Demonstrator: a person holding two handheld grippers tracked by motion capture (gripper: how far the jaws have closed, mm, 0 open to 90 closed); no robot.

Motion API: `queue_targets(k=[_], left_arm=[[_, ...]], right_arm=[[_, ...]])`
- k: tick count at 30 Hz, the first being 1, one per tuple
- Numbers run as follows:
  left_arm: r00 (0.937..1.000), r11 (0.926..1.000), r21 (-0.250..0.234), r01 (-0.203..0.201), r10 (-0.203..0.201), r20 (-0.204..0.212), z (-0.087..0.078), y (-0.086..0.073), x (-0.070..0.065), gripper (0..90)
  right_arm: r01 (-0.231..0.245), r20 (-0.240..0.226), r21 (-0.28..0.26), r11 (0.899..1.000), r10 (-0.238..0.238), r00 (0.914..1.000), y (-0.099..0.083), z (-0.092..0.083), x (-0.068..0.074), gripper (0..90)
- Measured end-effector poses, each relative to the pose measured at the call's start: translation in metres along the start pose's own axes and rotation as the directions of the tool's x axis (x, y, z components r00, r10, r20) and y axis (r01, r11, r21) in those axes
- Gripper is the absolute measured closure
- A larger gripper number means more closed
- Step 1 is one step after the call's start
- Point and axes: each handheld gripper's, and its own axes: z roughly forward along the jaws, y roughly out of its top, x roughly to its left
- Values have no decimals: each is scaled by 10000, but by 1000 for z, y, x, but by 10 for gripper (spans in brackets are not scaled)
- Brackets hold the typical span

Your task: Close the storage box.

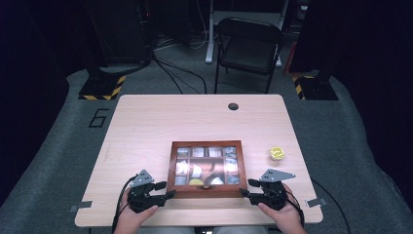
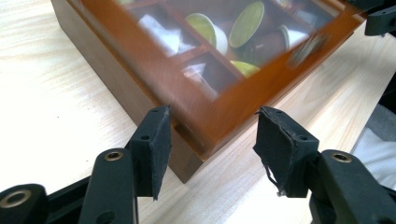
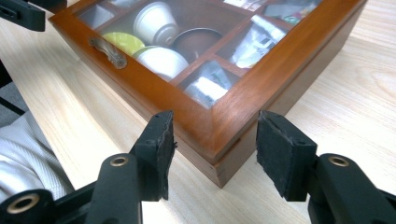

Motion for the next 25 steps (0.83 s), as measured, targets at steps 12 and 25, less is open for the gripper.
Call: queue_targets(k=[12,25], left_arm=[[9996,9988,-424,233,-239,-145,-8,4,8,437],[9985,9964,-683,499,-512,-170,-13,4,21,364]], right_arm=[[-243,199,-339,9991,249,9995,0,-7,-7,447],[-750,946,-506,9959,795,9923,-4,-10,-29,378]])
